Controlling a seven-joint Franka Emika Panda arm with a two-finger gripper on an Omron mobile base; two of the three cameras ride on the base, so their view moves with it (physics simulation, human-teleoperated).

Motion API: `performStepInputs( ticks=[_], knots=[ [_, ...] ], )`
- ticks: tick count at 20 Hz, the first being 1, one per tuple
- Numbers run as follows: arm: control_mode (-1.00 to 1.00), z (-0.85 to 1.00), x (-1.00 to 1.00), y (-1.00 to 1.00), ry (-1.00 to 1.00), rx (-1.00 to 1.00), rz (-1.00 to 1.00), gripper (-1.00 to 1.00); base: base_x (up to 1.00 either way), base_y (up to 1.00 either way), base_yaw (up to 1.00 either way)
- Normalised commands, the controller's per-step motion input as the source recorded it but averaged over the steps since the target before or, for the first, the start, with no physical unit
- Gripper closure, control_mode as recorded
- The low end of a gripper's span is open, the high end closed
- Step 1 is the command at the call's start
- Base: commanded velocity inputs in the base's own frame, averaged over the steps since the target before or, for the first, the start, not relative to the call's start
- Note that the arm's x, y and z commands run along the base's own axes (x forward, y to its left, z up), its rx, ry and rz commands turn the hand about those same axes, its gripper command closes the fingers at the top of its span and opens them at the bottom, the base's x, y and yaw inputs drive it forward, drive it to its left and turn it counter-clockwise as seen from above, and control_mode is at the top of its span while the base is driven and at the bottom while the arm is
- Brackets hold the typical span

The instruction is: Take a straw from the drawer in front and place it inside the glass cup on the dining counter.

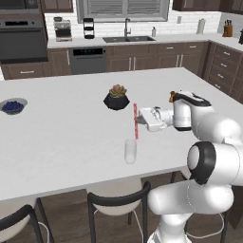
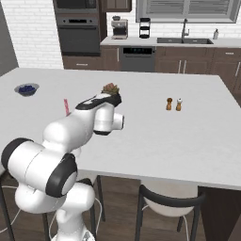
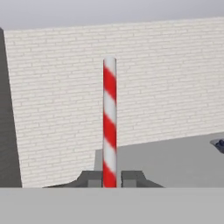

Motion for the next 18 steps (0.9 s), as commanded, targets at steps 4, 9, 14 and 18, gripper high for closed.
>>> performStepInputs(
  ticks=[4,9,14,18],
  knots=[
    [-1.0,0.05,0.0,0.15,0.07,0.0,-0.01,1.0,0.0,0.0,0.0],
    [-1.0,0.0,0.0,0.0,0.03,0.0,0.0,1.0,0.0,0.0,0.0],
    [-1.0,-0.04,0.0,0.0,0.02,0.0,0.0,1.0,0.0,0.0,0.0],
    [-1.0,-0.12,0.0,0.0,0.04,0.0,0.0,1.0,0.0,0.0,0.0]
  ],
)
